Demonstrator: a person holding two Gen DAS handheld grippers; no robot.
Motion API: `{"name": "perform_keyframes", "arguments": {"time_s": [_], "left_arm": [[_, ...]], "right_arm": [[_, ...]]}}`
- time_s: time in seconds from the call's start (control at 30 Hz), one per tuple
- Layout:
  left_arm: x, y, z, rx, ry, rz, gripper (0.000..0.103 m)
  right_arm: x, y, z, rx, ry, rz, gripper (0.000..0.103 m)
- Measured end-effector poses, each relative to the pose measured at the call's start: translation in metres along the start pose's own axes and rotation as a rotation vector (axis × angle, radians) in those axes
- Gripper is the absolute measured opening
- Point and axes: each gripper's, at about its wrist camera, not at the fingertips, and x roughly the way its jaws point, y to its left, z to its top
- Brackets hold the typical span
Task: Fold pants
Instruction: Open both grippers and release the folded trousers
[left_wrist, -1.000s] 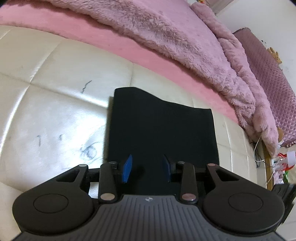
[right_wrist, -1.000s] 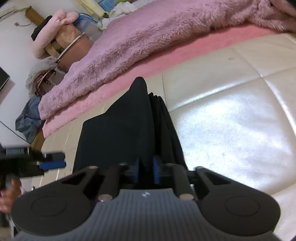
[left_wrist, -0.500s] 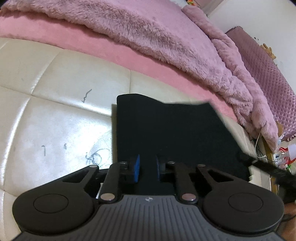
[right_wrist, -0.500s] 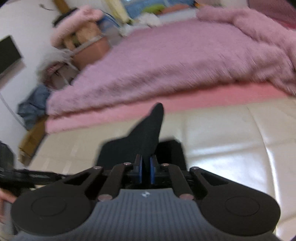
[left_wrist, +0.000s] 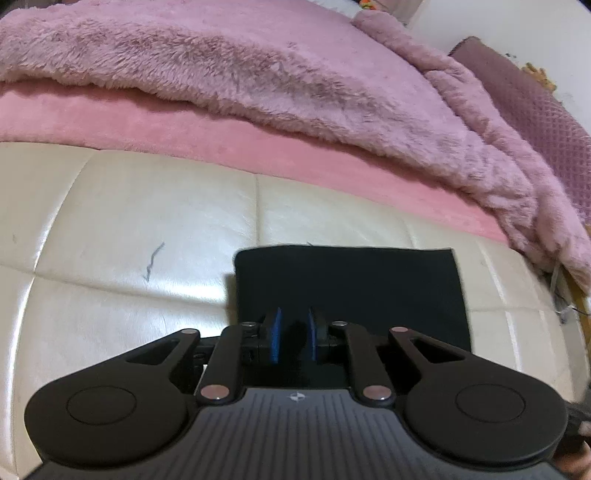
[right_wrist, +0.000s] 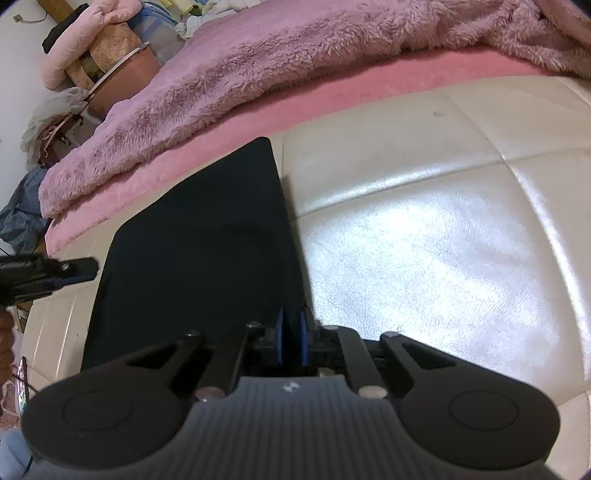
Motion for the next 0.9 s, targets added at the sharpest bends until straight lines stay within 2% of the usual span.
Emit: {"name": "perform_keyframes", "arguments": {"time_s": [0.13,0.4,0.53,0.63,0.67,0.7,0.73,0.9], "left_arm": [[0.021,0.008,0.007,-0.019,0.019,0.042,0.004],[0.043,0.005,0.018,0.040,0.037,0.085,0.006],[0.045,0.008,0.023,0.012,0.024,0.085,0.006],[0.036,0.004,0.026,0.013,0.007,0.125,0.006],[0.030,0.004,0.025,0.006,0.002,0.138,0.006],[0.023,0.005,0.023,0.000,-0.005,0.136,0.007],[0.015,0.006,0.020,-0.001,-0.010,0.133,0.010],[-0.030,-0.001,-0.008,0.059,-0.030,0.069,0.010]], "right_arm": [[0.003,-0.004,-0.001,-0.005,-0.003,0.007,0.005],[0.007,0.000,-0.002,-0.018,-0.001,0.012,0.005],[0.007,-0.001,-0.002,-0.015,-0.001,0.010,0.007],[0.004,0.002,-0.001,-0.033,0.002,-0.006,0.012],[0.002,0.005,0.000,-0.059,-0.001,-0.026,0.017],[-0.001,0.008,0.000,-0.088,-0.006,-0.053,0.029],[-0.004,0.010,0.000,-0.115,-0.012,-0.082,0.033],[-0.028,0.020,-0.006,-0.192,-0.061,-0.152,0.032]]}}
